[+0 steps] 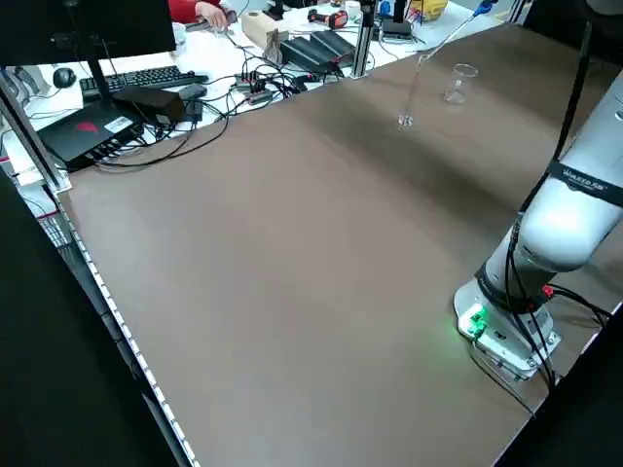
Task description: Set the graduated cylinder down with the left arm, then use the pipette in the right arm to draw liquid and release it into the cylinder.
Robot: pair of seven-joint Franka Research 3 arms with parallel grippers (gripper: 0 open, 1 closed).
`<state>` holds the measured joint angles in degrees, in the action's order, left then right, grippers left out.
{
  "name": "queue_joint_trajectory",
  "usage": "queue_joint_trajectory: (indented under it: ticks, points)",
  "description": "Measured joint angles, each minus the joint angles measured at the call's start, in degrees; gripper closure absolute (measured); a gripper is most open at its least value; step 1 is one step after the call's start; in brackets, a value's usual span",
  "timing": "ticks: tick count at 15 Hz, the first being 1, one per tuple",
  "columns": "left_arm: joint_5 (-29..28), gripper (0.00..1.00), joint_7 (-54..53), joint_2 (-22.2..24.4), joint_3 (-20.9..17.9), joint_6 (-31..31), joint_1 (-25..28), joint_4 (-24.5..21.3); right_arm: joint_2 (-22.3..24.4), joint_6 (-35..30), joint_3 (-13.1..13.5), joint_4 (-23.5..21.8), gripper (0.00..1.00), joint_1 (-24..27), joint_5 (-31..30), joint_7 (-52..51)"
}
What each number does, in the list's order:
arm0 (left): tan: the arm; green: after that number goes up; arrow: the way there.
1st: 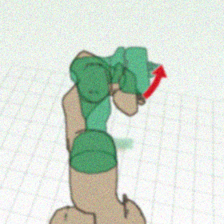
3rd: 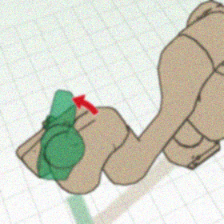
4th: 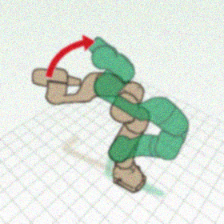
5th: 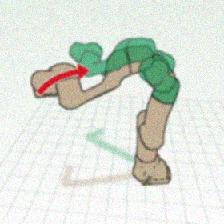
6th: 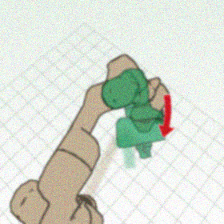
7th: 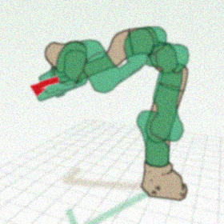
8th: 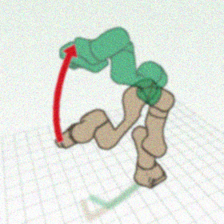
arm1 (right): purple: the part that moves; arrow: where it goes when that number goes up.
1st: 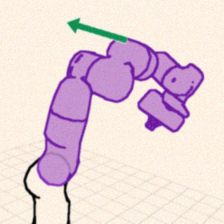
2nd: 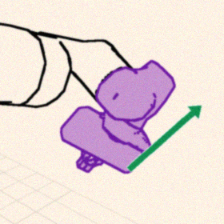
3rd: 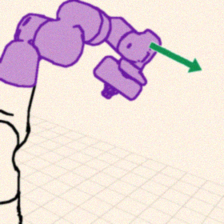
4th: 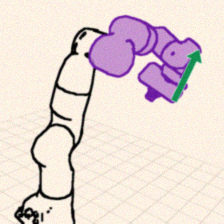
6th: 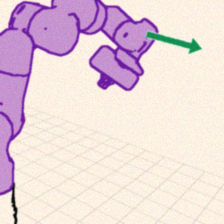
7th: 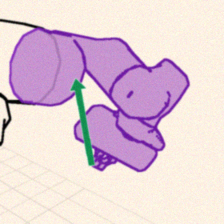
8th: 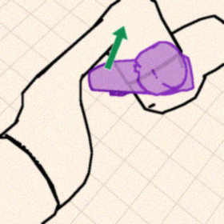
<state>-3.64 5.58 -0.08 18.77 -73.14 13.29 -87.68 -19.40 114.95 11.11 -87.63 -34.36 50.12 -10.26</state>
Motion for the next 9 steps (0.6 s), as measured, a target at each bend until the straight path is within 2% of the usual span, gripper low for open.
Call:
queue_joint_trajectory:
  ticks: [9]
  points:
    - [0.0, 0.0, 0.0, -0.2, 0.0, 0.0, 0.0, 0.0, 0.0, 0.0, 0.0, 0.0, 0.81, 0.1, -0.5, 0.0]
